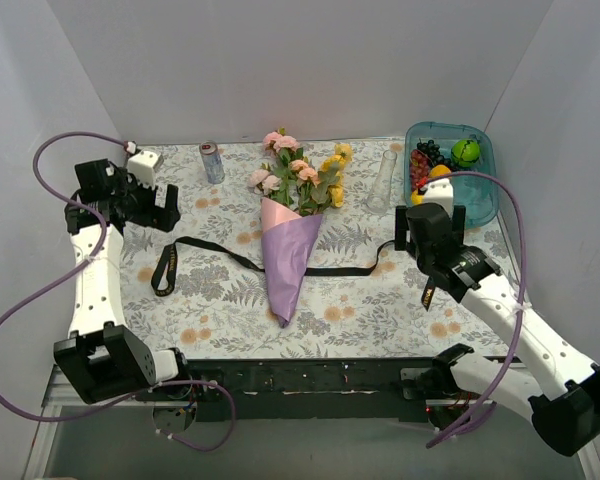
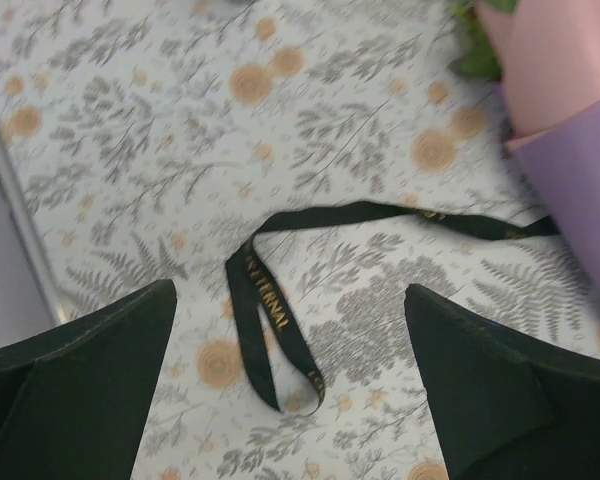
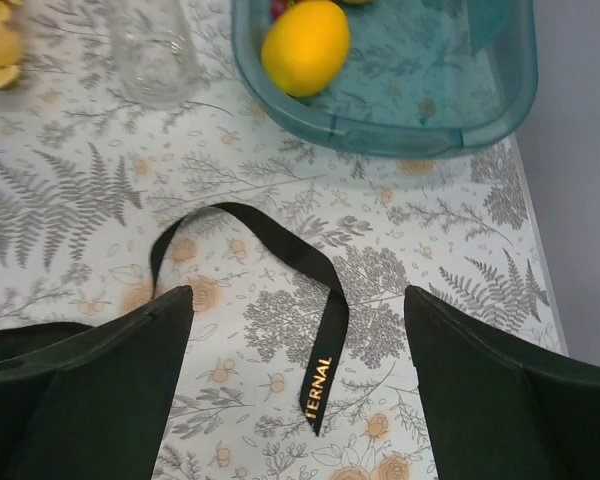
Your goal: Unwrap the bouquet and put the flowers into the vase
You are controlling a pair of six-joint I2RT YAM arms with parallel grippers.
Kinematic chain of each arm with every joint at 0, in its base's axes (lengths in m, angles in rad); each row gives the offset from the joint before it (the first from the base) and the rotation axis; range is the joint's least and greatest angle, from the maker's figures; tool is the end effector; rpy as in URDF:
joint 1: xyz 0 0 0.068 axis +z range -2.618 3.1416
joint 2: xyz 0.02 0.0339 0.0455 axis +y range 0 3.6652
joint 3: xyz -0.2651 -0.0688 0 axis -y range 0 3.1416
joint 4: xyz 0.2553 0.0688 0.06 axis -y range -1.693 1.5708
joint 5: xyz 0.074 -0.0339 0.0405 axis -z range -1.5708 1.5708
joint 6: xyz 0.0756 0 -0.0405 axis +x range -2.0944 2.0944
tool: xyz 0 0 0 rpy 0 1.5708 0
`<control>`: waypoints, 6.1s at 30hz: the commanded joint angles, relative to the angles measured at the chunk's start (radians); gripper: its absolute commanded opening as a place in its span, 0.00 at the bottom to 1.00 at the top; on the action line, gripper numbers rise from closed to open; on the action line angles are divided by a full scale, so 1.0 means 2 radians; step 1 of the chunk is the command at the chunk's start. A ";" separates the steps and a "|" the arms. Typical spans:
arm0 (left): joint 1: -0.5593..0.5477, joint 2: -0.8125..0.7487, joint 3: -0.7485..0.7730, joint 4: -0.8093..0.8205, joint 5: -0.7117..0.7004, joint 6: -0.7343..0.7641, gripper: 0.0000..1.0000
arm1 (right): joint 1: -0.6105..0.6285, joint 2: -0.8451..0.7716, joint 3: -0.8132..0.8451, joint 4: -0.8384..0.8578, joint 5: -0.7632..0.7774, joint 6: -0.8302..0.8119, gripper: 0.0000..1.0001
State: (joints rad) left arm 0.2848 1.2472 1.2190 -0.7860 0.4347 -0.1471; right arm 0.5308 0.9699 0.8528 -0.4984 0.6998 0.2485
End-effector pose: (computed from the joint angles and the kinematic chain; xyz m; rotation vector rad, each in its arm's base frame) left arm 0.2877 0.0511 0.3139 -0.2988 2.3139 -0.4485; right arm 0.2302 0.0787 0.2858 0.0929 2.0377 -0.2825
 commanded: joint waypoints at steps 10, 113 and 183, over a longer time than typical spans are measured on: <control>-0.123 0.003 -0.033 0.052 0.066 -0.097 0.98 | 0.254 0.204 0.165 0.056 0.028 -0.038 0.93; -0.086 -0.032 -0.170 0.118 0.033 -0.058 0.92 | 0.179 0.451 0.369 0.046 -0.393 -0.270 0.57; -0.086 -0.045 -0.171 0.113 0.038 -0.068 0.93 | 0.480 0.408 0.129 0.300 0.165 -0.314 0.02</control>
State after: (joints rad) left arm 0.1093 1.1862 0.8742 -0.5610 0.4866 -0.2848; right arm 1.4750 1.8877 1.1168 -0.0036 0.8719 -0.3958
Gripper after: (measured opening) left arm 0.928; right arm 0.028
